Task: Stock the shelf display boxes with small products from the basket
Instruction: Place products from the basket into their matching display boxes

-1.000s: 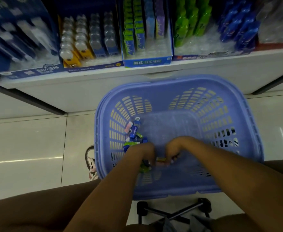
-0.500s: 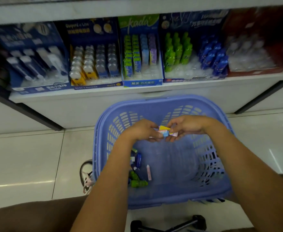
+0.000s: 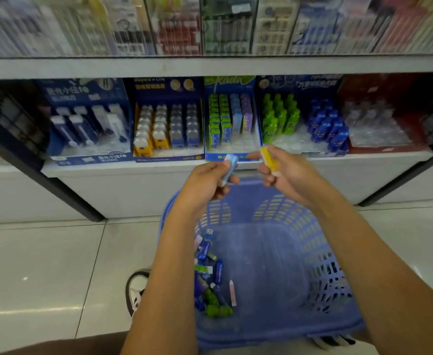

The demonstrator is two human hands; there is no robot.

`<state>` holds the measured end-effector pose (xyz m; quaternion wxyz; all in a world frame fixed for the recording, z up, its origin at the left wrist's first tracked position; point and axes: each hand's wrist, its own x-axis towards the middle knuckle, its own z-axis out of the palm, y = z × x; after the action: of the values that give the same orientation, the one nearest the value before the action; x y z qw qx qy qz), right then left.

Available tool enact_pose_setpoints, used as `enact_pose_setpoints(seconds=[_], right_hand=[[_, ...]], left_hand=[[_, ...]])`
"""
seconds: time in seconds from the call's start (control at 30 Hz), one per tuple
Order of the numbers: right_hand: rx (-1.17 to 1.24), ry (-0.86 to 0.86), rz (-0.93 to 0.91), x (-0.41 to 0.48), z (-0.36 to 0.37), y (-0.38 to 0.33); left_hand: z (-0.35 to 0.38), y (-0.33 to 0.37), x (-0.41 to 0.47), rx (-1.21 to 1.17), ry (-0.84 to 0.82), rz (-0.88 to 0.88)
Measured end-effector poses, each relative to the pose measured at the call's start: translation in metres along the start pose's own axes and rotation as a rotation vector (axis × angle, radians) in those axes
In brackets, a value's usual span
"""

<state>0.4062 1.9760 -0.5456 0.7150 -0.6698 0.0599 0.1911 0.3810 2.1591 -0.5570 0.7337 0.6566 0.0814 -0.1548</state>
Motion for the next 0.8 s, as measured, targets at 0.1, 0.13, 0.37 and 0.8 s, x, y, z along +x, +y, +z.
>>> enact_pose_setpoints(seconds=[0.1, 0.13, 0.37, 0.8], right_hand=[[0.012, 0.192, -0.187, 0.013, 0.006, -0.025], [-0.111, 0.260, -0.247, 0.018, 0.008, -0.031], [-0.748, 0.288, -0.495, 0.061, 0.011, -0.063], [-1.150, 0.254, -0.474, 0.099, -0.010, -0.061]], left_hand=[[0.000, 0.007, 0.001, -0.103, 0.056, 0.032], [0.000, 0.008, 0.001, -0.141, 0.061, 0.032], [0.001, 0.007, 0.008, -0.276, 0.143, 0.026], [0.007, -0.004, 0.021, -0.338, 0.161, 0.028]])
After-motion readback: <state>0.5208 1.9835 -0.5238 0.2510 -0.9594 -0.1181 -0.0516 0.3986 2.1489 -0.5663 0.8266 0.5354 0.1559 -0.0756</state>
